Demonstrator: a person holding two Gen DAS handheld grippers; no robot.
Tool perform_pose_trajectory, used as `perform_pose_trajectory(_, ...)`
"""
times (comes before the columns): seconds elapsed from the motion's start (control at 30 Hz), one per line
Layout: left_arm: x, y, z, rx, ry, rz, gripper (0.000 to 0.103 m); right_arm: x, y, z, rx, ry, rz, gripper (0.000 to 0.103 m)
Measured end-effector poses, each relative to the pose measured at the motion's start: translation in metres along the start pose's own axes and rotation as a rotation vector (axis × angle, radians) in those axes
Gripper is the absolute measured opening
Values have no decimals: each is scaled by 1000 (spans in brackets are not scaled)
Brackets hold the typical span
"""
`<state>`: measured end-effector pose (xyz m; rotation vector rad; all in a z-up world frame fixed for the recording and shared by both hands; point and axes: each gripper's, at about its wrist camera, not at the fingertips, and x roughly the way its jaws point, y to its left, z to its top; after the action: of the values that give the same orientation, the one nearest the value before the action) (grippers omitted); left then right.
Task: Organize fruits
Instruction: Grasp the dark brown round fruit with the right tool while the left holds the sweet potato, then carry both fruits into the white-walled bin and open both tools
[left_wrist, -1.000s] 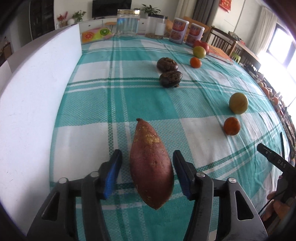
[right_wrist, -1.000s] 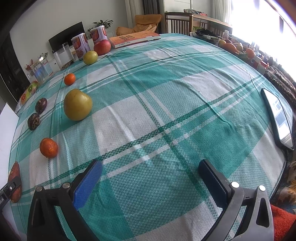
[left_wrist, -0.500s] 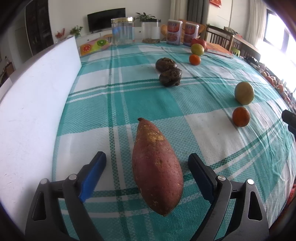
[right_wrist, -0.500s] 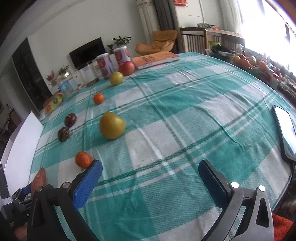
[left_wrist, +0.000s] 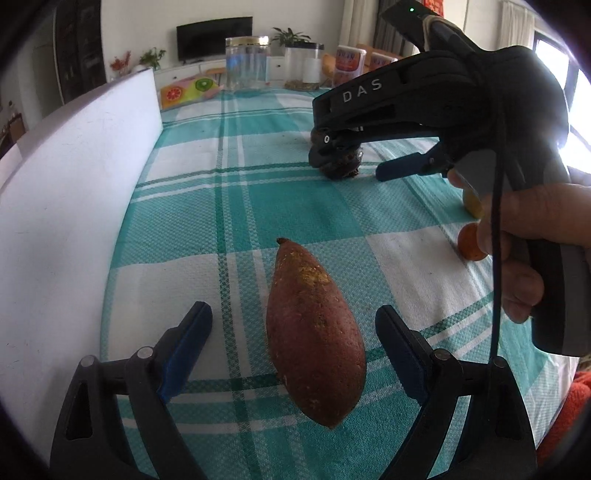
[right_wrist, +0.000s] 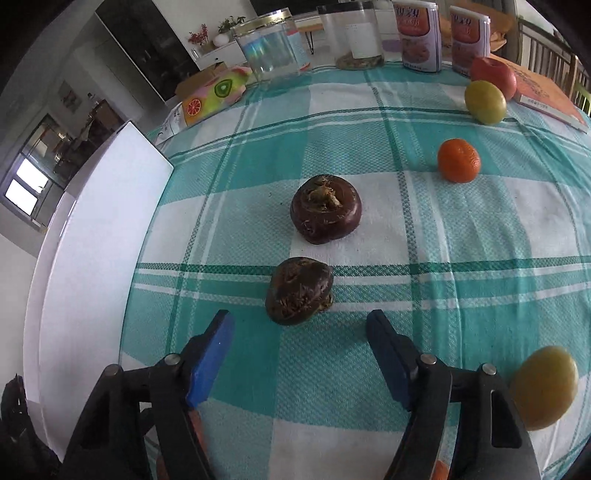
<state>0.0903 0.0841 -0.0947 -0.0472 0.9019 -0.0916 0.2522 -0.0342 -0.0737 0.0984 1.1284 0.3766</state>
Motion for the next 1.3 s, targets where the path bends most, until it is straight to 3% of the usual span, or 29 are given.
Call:
perform_pose_trajectory(0.07,-1,2,0,-8,-4,-3,90,3,-1,3,14,9,2,38)
perform_pose_trajectory(0.17,-6,7,-3,-37,-19,5,74,-7,-9,-5,44,17,42,37)
perform_pose_trajectory(0.2,-9,8,-4,-36,-24,-7,66,-14,-12,-10,52,18,55,37)
perform_pose_trajectory(0.23,-11,7,-6,-32,-27,-34,49,-22,-14,-16,62,15,75,37)
perform_pose_trajectory(0.27,-13,6,-9,-26,-26,-44,43,-32,-16,-24,69,9,97,35)
perform_pose_trajectory(0.33,-18,1,-13,-12,-19,-38,42,-53,-16,-40,70,-11,120,35)
perform_pose_trajectory(0.47,-29,-1,-24,-29,4,-100,42,-79,-15,-76,63,-35,133,35)
perform_pose_trajectory(0.67,-46,4,-38,-46,52,-147,42,-79,-8,-133,9,17,126,35)
perform_pose_trajectory(0.8,-56,10,-45,-59,56,-148,42,-80,-15,-167,0,-10,142,35)
perform_pose_trajectory(1.0,-57,8,-44,-53,54,-137,42,-87,-31,-182,24,-37,217,30)
perform_pose_trajectory(1.13,-56,6,-46,-49,57,-144,42,-89,-27,-184,2,-41,212,31)
perform_pose_trajectory(1.23,-54,7,-47,-54,62,-146,42,-89,-24,-181,1,-49,191,35)
perform_pose_trajectory(1.3,-55,9,-47,-60,60,-147,42,-91,-22,-180,15,-79,179,49)
